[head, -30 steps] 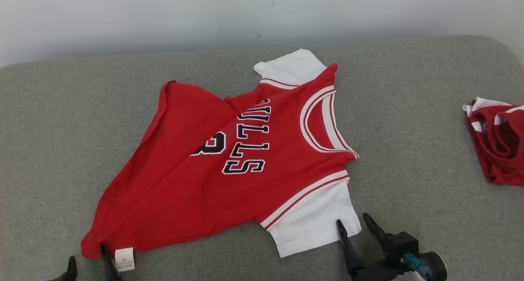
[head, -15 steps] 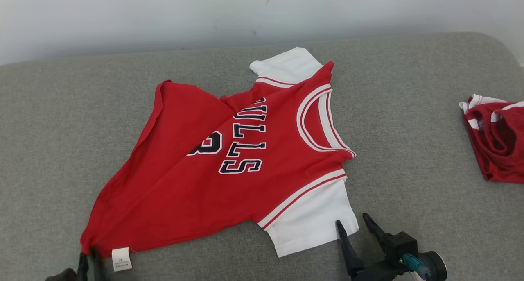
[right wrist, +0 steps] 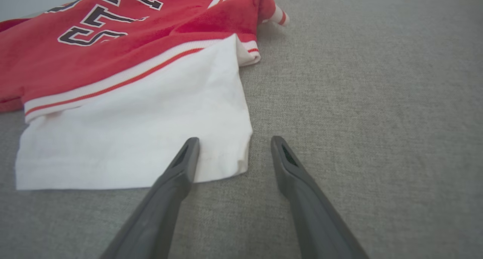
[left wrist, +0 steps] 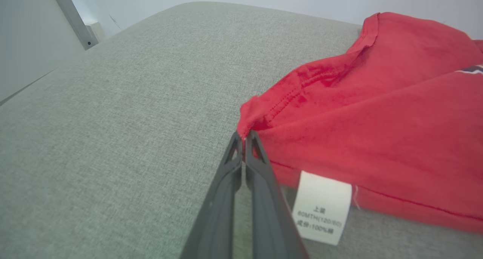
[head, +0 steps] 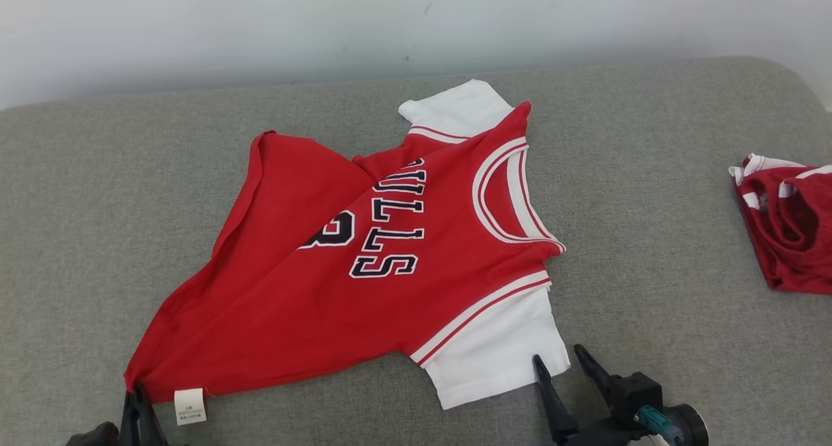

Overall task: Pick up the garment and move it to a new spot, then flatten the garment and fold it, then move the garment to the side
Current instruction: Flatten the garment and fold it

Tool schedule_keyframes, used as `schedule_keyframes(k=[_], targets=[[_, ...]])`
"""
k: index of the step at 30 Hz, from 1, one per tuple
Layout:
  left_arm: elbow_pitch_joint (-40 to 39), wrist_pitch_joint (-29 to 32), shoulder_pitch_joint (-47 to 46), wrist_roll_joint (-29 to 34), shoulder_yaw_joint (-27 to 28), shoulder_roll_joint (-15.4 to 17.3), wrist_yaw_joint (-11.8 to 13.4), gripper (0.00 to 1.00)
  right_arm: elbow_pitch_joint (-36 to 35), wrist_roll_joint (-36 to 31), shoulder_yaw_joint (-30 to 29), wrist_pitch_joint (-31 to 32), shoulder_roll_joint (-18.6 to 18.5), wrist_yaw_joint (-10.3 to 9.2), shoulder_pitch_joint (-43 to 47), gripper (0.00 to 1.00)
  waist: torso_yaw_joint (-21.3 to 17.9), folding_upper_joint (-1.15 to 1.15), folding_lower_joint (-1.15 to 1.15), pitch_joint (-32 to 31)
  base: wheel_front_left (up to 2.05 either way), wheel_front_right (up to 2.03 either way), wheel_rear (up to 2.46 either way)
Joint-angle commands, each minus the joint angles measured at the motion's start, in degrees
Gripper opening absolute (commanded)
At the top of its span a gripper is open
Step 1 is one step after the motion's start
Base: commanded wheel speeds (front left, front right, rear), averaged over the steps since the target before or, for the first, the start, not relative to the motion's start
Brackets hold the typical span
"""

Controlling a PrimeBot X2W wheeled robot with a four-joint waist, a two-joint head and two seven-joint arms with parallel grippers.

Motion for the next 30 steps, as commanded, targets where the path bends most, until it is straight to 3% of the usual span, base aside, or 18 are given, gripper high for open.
schedule_keyframes(k=[1, 3, 4, 5, 6, 12, 20, 30], targets=[[-0.2, -0.2, 0.8, 0.4, -0.1, 0.0, -0.1, 0.00, 0.5, 0.1, -0.2, 0.1, 0.0, -0.17, 0.3, 0.98, 0.0, 0.00, 0.00, 0.0, 0.00, 0.00, 0.00], [-0.4, -0.2, 0.7, 0.5, -0.6, 0.0, -0.1, 0.00, 1.0, -0.2, -0.5, 0.1, 0.1, -0.18, 0.2, 0.96, 0.1, 0.00, 0.00, 0.0, 0.00, 0.00, 0.00], [-0.4, -0.2, 0.6, 0.6, -0.7, 0.0, -0.2, 0.00, 1.3, -0.3, -0.3, 0.1, 0.1, -0.17, 0.2, 0.73, 0.1, 0.00, 0.00, 0.0, 0.00, 0.00, 0.00], [-0.5, -0.2, 0.5, 0.9, -1.0, 0.0, -0.4, 0.00, 1.6, -0.2, -0.1, 0.1, 0.2, -0.17, 0.2, 0.42, 0.1, 0.00, 0.00, 0.0, 0.00, 0.00, 0.00], [-0.5, -0.2, 0.5, 1.1, -1.3, 0.0, -0.3, 0.00, 1.8, 0.0, 0.2, 0.1, 0.2, -0.17, 0.1, 0.00, 0.1, 0.00, 0.00, 0.0, 0.00, 0.00, 0.00], [-1.5, -0.2, 0.2, 1.9, -2.0, 0.0, -0.9, 0.00, -0.9, 2.4, 0.8, 0.0, 0.3, -0.17, 0.1, 0.00, -0.2, 0.00, 0.00, -1.5, 0.00, 0.00, 0.00], [-4.8, -0.2, -1.2, 5.7, -1.5, 0.8, -4.0, 0.00, -8.9, 5.2, 0.3, 0.0, -0.3, -0.17, -1.3, 0.00, -1.2, 0.00, 0.00, -5.7, 0.00, 0.00, 0.00], [-7.3, -0.2, -11.3, 10.2, -0.9, 8.2, -8.8, 0.00, -17.1, 7.0, 0.8, 0.0, -5.6, -0.17, -15.3, 0.00, -2.1, 0.00, 0.00, -9.6, 0.00, 0.00, 0.00]])
